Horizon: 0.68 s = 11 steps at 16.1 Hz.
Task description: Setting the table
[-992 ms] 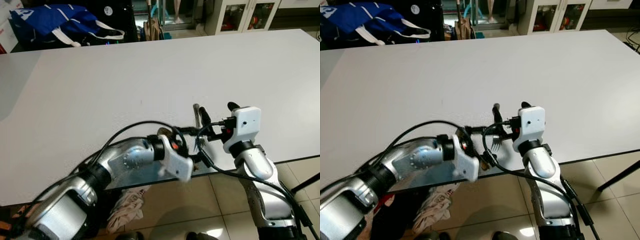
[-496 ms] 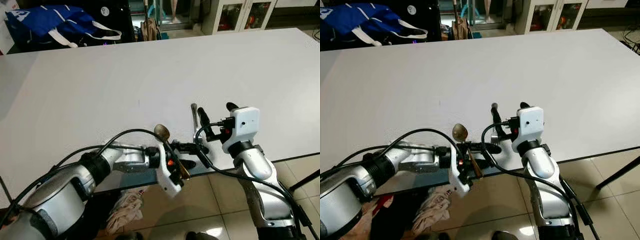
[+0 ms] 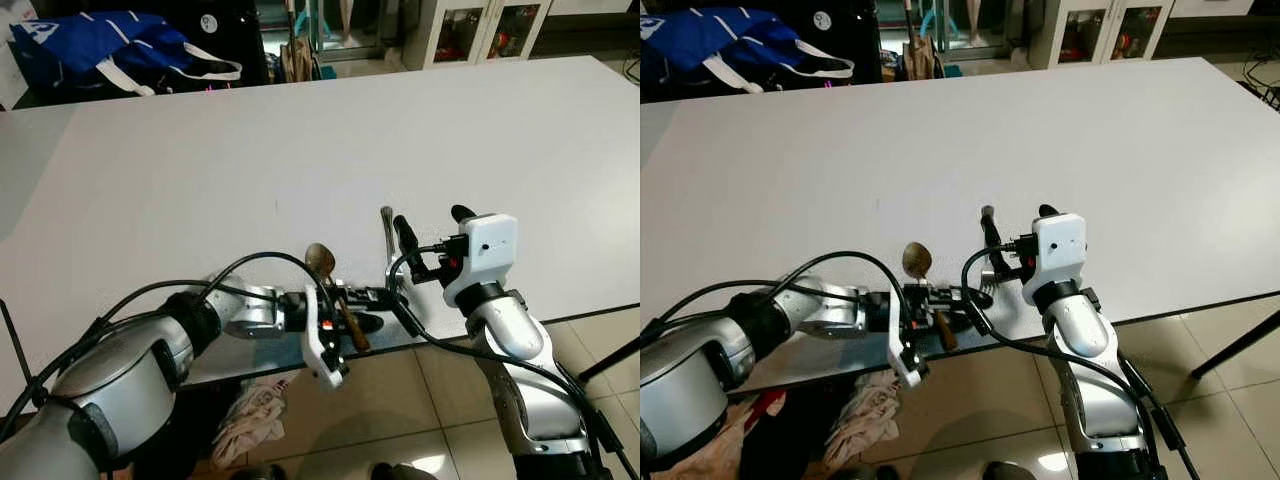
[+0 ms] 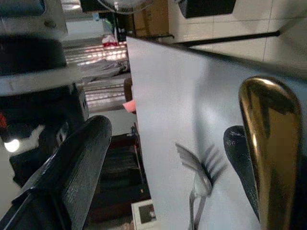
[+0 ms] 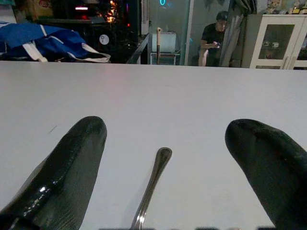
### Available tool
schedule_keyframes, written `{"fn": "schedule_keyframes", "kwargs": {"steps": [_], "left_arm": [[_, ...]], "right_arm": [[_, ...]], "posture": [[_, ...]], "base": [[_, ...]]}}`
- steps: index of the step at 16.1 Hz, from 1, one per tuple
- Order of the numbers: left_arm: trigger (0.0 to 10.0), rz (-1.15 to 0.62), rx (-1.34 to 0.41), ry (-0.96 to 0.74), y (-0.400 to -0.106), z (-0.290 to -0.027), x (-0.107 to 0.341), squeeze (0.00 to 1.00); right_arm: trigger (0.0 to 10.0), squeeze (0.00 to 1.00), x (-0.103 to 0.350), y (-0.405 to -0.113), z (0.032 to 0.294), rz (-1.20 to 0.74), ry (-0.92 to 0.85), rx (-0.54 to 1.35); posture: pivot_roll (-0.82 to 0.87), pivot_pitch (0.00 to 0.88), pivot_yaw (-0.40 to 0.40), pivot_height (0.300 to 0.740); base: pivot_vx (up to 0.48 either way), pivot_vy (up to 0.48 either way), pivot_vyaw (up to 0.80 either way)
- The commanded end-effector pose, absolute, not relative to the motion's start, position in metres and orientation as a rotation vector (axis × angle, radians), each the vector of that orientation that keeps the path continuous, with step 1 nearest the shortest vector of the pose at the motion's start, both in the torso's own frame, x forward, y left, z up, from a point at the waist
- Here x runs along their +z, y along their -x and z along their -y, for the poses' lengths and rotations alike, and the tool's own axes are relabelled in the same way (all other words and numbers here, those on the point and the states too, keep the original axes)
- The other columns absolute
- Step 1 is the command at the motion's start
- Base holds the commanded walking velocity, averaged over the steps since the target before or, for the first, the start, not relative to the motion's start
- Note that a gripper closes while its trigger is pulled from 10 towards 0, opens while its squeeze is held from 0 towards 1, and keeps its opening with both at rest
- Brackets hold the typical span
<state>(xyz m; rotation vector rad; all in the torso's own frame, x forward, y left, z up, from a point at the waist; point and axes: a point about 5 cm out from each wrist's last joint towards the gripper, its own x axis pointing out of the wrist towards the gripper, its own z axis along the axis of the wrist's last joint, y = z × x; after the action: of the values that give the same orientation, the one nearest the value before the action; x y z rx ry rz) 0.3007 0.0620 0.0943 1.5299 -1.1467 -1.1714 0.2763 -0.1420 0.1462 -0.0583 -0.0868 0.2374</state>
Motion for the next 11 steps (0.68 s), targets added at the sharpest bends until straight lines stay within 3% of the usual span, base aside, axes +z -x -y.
{"fn": "schedule_keyframes", "kwargs": {"steps": [1,11], "left_arm": [[10.0,1.169,-1.163,-1.543,-0.3049,-0.0638,0.1002,1.0],[10.0,1.145,-1.156,-1.41,-0.305,-0.0584,0.1062,1.0]], "right_arm": [[10.0,0.0,0.1481,-0.278,0.142,0.089,0.062,0.245],[10.0,0.0,0.1486,-0.2782,0.1425,0.086,0.068,0.255]], "posture": [[-0.08,0.071,0.032,0.74],[-0.08,0.074,0.02,0.74]], "base": [[0.0,0.0,0.0],[0.0,0.0,0.0]]}}
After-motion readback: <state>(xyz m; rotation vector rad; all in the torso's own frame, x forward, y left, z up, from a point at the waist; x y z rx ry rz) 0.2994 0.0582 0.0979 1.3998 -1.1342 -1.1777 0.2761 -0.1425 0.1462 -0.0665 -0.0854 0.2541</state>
